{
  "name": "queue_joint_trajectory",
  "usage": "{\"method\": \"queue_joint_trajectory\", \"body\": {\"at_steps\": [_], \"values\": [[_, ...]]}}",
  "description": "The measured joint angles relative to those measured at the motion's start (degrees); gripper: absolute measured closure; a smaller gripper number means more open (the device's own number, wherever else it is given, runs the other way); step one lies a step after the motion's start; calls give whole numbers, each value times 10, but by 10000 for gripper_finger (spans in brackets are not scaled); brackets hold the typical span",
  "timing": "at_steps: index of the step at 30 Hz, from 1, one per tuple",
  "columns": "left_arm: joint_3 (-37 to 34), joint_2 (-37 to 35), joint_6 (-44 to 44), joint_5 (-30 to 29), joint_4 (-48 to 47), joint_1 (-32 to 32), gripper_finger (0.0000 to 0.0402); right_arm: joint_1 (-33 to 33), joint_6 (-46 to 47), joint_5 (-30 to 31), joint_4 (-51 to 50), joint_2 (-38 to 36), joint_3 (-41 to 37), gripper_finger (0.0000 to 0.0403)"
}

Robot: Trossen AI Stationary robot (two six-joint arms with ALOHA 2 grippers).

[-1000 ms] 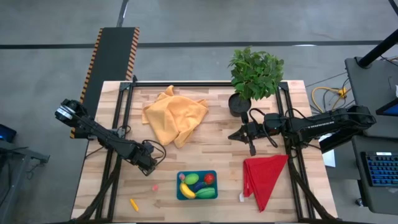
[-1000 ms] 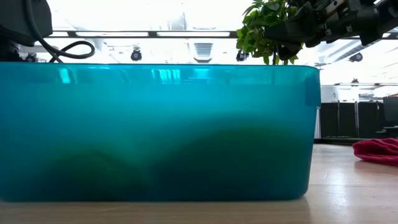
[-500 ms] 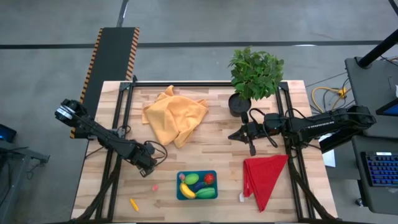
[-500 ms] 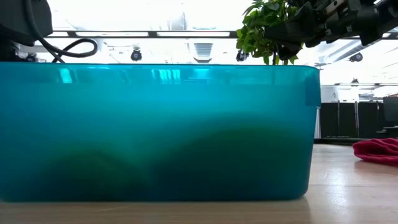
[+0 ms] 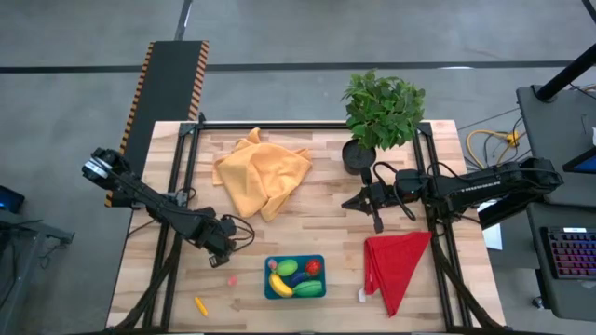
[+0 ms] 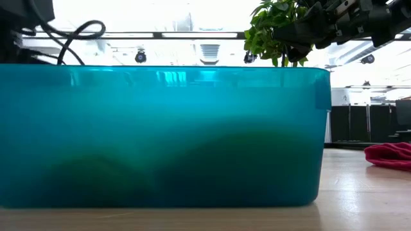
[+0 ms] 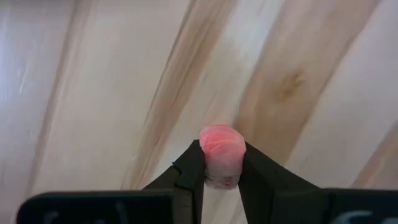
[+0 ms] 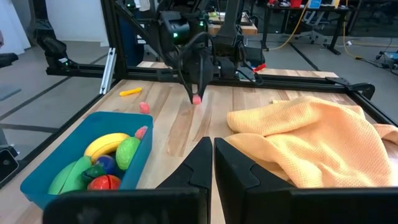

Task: Pick and placing Produce into tupperware
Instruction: Put the top pink peach into the blue bin

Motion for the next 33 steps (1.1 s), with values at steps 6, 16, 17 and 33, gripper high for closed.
{"method": "queue_joint_trajectory", "body": {"at_steps": [6, 16, 17, 33], "values": [[20, 0, 45, -21, 29, -8, 348, 0, 0, 0, 0, 0, 0, 394], [44, -3, 90, -34, 69, -31, 347, 0, 0, 0, 0, 0, 0, 394], [47, -4, 97, -37, 75, -34, 347, 0, 0, 0, 0, 0, 0, 394], [65, -19, 155, -56, 150, -63, 347, 0, 0, 0, 0, 0, 0, 394]]}}
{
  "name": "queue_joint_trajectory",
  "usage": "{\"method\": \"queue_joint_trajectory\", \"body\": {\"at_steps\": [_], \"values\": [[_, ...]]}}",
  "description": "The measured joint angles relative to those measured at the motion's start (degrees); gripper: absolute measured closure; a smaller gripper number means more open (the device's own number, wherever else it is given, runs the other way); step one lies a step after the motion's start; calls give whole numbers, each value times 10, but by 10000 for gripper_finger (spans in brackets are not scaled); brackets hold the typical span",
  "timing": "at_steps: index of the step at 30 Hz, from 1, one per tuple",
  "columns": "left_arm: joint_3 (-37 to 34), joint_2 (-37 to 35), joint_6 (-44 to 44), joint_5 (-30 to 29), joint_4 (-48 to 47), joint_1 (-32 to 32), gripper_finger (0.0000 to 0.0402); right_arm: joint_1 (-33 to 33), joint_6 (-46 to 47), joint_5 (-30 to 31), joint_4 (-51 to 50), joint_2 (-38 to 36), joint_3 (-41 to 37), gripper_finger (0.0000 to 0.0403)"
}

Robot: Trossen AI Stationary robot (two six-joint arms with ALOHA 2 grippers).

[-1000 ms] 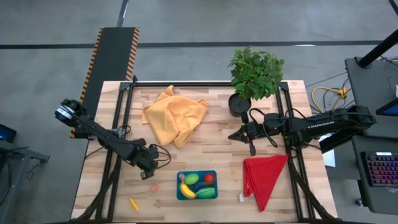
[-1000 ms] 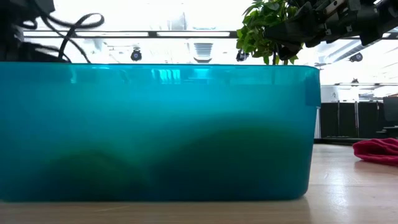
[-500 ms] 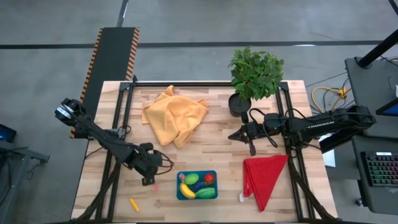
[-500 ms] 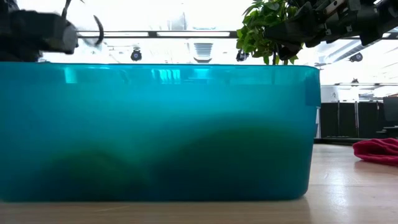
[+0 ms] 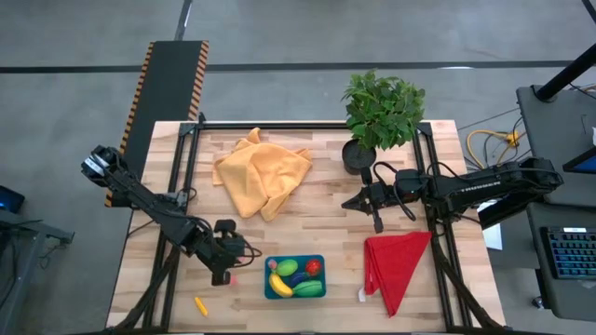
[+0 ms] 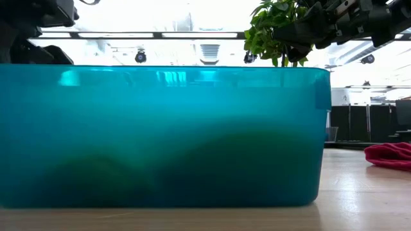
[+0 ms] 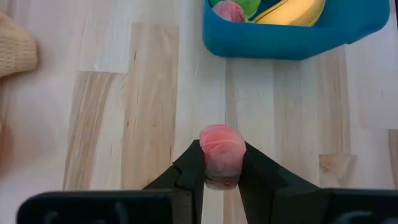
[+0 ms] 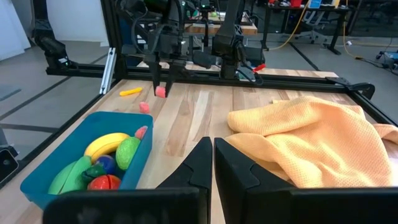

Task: Pick and placing Produce into tupperware
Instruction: Put the top pink peach into the blue bin

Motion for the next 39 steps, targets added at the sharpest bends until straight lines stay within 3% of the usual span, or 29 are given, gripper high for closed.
{"method": "queue_joint_trajectory", "body": {"at_steps": [39], "values": [[0, 0, 90, 3, 86, -2, 347, 0, 0, 0, 0, 0, 0, 394]]}}
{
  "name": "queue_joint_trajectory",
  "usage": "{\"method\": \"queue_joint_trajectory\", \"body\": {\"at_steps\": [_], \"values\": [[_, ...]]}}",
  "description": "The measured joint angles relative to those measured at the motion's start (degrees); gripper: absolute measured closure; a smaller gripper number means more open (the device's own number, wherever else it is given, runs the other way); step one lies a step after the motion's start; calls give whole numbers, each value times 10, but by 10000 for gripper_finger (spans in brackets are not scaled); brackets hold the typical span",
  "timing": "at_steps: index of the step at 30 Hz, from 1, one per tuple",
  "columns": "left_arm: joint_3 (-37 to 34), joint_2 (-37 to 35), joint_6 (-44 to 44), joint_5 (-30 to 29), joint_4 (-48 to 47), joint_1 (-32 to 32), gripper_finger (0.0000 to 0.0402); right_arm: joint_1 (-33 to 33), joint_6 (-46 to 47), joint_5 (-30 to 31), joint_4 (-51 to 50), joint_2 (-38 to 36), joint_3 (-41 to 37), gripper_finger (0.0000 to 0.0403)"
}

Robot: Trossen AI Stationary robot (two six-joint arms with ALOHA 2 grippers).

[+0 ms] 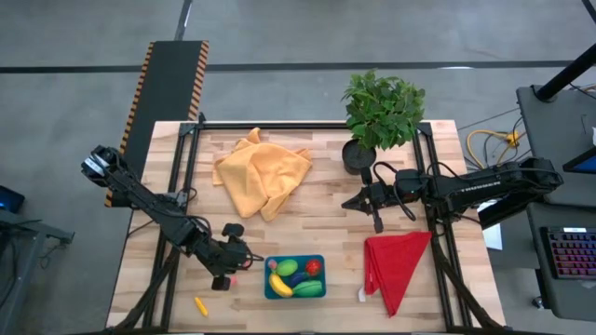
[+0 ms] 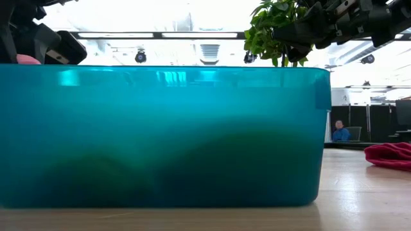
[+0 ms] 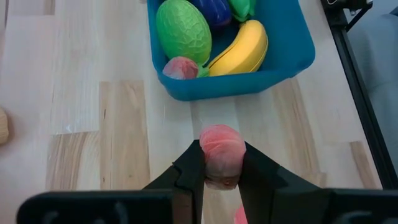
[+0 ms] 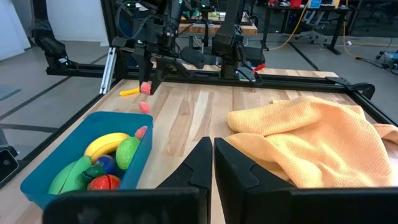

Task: Pick and placing Produce into tupperware
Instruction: Put the top pink peach into the blue bin

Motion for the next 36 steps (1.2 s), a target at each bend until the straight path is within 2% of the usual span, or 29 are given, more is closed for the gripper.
{"method": "queue_joint_trajectory", "body": {"at_steps": [4, 10, 22, 30, 36], "values": [[0, 0, 6, 0, 4, 0, 347, 0, 0, 0, 0, 0, 0, 394], [-1, 0, 58, -2, 52, 0, 347, 0, 0, 0, 0, 0, 0, 394], [-12, 0, 80, -3, 74, 1, 347, 0, 0, 0, 0, 0, 0, 394], [-20, 0, 160, -11, 143, 0, 347, 0, 0, 0, 0, 0, 0, 394], [-21, 12, 165, -20, 150, 1, 347, 0, 0, 0, 0, 0, 0, 394]]}}
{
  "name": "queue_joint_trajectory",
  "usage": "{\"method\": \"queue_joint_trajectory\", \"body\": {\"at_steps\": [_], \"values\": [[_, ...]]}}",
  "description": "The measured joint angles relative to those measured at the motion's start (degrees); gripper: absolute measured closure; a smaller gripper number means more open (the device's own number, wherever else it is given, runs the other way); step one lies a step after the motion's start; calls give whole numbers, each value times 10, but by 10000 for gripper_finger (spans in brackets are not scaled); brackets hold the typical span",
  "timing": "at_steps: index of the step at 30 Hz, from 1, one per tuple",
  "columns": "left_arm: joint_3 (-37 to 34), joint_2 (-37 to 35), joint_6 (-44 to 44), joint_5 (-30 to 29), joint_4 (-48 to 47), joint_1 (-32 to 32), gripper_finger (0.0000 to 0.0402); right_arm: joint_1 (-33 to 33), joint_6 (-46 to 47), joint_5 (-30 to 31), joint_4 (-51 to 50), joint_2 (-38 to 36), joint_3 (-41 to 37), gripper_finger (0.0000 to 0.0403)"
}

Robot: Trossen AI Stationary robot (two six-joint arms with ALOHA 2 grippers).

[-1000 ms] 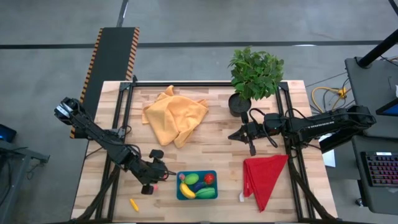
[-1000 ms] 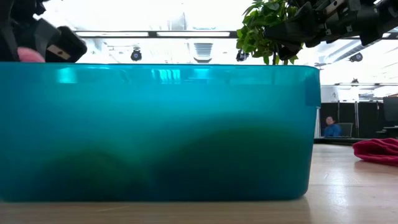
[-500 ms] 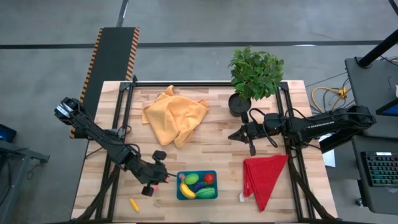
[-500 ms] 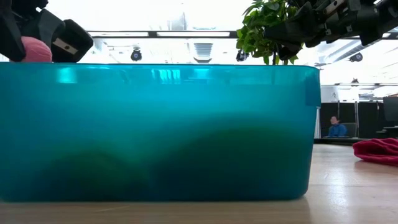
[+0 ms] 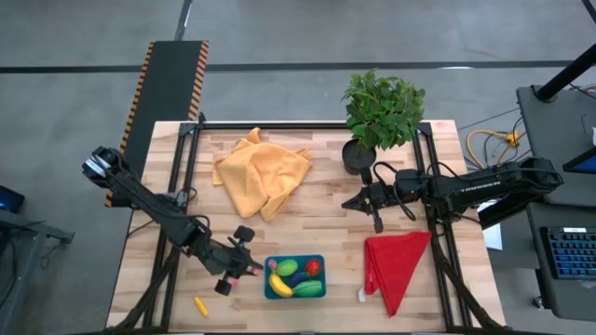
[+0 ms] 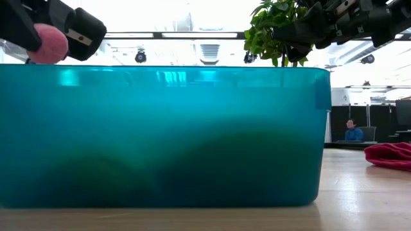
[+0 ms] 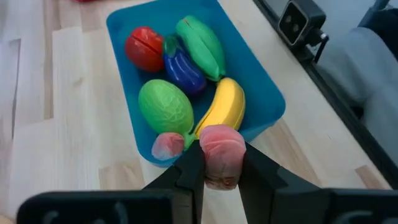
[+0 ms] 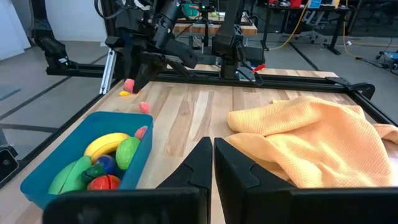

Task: Pick and placing Produce into tupperware
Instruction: Put the top pink peach into the blue bin

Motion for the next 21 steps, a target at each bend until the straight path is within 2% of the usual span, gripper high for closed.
{"method": "queue_joint_trajectory", "body": {"at_steps": [6, 21], "values": [[0, 17, 8, -29, 5, 1, 347, 0, 0, 0, 0, 0, 0, 394], [0, 63, 99, -29, 128, 12, 347, 0, 0, 0, 0, 0, 0, 394]]}}
